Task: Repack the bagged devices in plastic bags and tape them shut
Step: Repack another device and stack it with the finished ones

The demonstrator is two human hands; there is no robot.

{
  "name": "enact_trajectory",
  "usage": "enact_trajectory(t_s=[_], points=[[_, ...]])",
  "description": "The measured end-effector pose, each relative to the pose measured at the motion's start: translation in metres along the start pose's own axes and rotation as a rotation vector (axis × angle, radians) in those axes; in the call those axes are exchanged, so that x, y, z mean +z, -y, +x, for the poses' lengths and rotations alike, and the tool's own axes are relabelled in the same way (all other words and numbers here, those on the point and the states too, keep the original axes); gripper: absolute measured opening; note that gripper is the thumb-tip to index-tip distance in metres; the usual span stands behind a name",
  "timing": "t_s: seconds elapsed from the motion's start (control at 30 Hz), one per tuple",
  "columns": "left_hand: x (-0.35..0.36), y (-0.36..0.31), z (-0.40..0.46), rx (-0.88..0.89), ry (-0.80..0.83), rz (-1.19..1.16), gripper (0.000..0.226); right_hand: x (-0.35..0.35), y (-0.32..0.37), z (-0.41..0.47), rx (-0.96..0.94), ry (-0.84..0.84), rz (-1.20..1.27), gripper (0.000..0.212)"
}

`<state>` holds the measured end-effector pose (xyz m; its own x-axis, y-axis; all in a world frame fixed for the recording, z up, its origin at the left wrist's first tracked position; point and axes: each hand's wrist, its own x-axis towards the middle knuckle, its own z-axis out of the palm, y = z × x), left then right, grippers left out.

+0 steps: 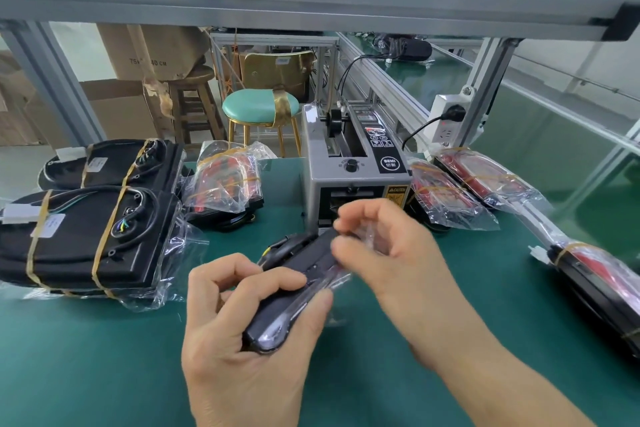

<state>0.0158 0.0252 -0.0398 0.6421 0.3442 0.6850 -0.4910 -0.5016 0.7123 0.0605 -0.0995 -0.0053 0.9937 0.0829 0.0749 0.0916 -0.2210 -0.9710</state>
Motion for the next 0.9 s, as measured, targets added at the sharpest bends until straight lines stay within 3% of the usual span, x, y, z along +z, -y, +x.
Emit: enact_trajectory(t_s=[0.07,0.2,0.27,0.4,0.9], points=[[-0.003,0.002,0.001,0.002,0.004,0.001,0.027,-0.003,0.000,-0.002,0.002,0.028,0.052,0.018],[-0.016,0.011,0.006,-0.045,0.048,-0.053,0.026,-0.004,0.001,0.002,-0.067,0.149,-0.040,0.031],[-0.024,0.016,0.009,-0.108,0.045,-0.139,0.031,-0.009,0.000,0.007,-0.060,0.149,0.027,0.025],[-0.028,0.016,0.011,-0.175,0.066,-0.296,0.035,-0.015,-0.002,0.003,-0.086,0.319,0.152,0.027],[-0.037,0.015,0.008,-0.110,0.178,-0.227,0.031,-0.023,-0.021,-0.006,-0.177,0.333,0.294,0.046]])
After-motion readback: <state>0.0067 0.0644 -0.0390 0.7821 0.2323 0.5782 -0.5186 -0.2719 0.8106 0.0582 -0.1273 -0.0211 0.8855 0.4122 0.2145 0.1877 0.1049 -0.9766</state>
